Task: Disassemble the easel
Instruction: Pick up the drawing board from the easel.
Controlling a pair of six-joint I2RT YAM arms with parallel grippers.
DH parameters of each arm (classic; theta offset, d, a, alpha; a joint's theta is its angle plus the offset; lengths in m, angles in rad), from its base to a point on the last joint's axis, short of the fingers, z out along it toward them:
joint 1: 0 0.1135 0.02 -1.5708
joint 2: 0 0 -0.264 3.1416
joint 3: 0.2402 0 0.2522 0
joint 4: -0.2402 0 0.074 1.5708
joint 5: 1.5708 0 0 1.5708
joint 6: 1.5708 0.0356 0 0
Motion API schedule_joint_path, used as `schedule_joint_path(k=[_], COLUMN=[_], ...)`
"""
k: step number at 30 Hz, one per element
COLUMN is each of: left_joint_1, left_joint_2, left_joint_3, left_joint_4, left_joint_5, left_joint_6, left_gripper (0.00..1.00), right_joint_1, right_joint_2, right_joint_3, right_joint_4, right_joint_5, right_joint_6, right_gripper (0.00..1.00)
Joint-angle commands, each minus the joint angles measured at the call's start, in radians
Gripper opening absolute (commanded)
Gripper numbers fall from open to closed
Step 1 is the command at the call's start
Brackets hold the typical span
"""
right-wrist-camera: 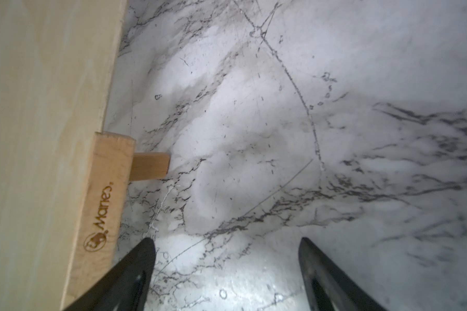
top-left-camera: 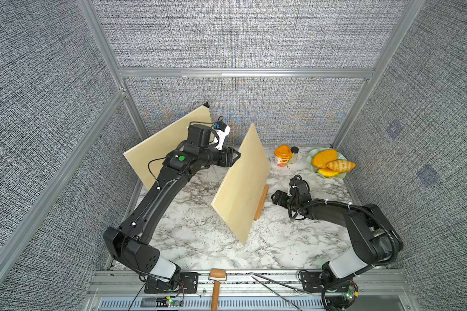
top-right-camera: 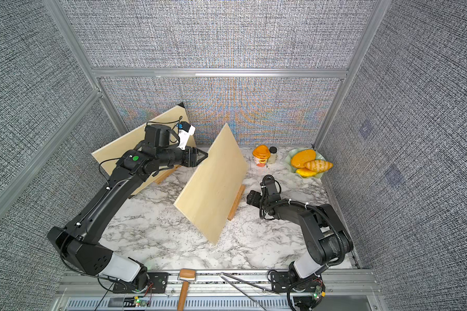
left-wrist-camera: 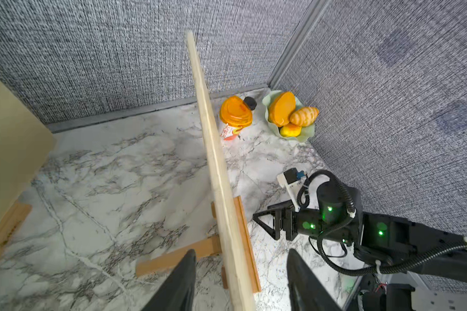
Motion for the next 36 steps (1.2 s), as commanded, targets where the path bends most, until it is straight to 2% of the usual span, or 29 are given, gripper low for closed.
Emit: schedule_joint_path(k=[1, 5, 10, 12, 20, 36], left_joint_1=[-0.011, -0.025, -0.032, -0.032, -0.033, -0.029], left_joint_2=[0.013, 0.039, 0.084, 0.093, 0.107, 0.100], left_joint_3=[0.004, 0.010, 0.025, 0.031, 0.036, 0.158], left_joint_4=[-0.027, -0.024, -0.043, -0.052, -0.055, -0.113], left_joint_5=[-0.040, -0.026, -0.047, -0.050, -0.025, -0.098], left_joint_6=[0.008, 0.003, -0.002, -0.002, -0.006, -0.019], left_gripper=[0.54, 0.47, 0.33, 0.31, 0.29, 0.00], right_joint_1=[0.007, 0.025, 0.050, 0.058, 0.075, 0.091], right_joint_2=[0.023, 0.069, 0.172, 0.194, 0.232, 0.255], right_joint_3=[-0.004, -0.006, 0.024, 0.038, 0.087, 0.146], right_joint_4=[-0.018, 0.038, 0.119, 0.127, 0.106, 0.075], right_joint_5=[-0.041, -0.067, -0.127, -0.127, -0.134, -0.141], right_joint_6=[0.037, 0.044, 0.071, 0.076, 0.062, 0.049], right_gripper=[0.78, 0.67, 0.41, 0.35, 0.31, 0.30])
